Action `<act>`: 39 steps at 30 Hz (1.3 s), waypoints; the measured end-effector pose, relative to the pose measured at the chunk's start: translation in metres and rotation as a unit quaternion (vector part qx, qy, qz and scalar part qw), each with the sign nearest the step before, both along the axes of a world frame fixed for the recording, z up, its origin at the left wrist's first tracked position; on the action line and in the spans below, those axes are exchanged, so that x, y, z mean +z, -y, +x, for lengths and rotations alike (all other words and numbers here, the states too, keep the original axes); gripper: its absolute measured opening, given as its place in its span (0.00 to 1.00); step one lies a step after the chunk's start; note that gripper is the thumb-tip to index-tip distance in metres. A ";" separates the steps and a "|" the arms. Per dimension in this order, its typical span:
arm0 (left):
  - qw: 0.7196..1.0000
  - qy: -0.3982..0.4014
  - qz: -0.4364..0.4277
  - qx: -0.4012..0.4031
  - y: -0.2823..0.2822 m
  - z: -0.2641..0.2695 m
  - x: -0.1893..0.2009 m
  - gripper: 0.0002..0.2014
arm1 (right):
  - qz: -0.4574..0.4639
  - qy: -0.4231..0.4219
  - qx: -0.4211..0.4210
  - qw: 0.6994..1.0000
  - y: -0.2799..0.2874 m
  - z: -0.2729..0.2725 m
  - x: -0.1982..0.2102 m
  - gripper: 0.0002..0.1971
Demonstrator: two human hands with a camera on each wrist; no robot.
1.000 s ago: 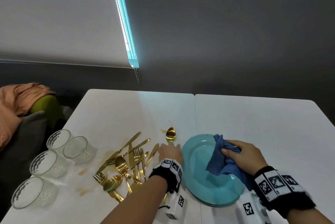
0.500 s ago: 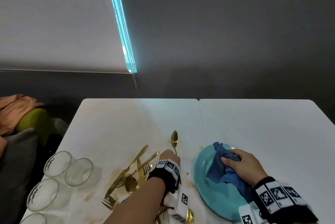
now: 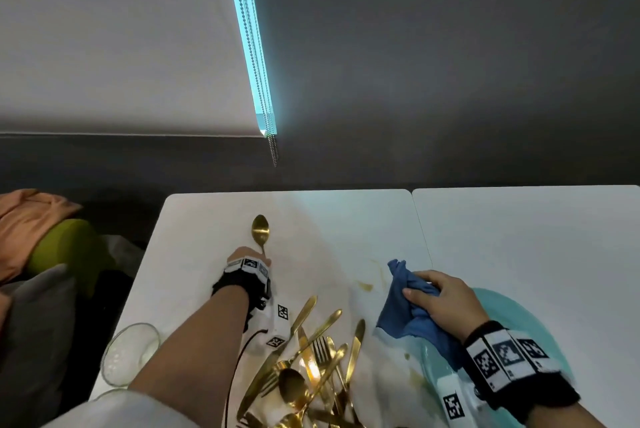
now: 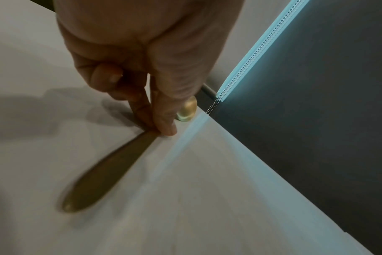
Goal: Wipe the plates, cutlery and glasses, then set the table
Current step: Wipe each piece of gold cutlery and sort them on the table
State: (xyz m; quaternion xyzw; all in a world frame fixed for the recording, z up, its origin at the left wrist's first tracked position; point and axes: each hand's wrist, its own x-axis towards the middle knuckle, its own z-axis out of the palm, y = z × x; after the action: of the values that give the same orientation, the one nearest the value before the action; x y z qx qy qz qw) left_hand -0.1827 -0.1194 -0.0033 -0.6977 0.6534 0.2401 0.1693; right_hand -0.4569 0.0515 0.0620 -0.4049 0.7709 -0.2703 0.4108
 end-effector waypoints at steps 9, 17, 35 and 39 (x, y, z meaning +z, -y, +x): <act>0.982 -0.103 -0.043 0.155 0.011 -0.006 -0.011 0.16 | 0.015 -0.009 -0.030 0.999 0.005 0.004 -0.008 0.06; 0.964 -0.267 -0.015 -0.006 -0.079 -0.058 0.014 0.12 | 0.022 -0.005 -0.037 0.999 -0.005 -0.001 -0.010 0.07; 0.855 -0.021 -0.050 -0.516 -0.193 -0.057 -0.007 0.13 | 0.015 -0.007 0.009 1.000 -0.075 -0.015 -0.004 0.08; 0.802 0.005 -0.078 -0.592 -0.190 -0.063 0.004 0.12 | 0.012 -0.021 -0.004 1.000 -0.087 -0.019 -0.002 0.12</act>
State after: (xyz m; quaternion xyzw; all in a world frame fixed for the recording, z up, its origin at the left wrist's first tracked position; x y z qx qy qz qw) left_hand -0.2454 0.0709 0.0005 -0.1871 0.9551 0.0377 0.2266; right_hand -0.4760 0.1386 0.0599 -0.4022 0.7842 -0.2539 0.3984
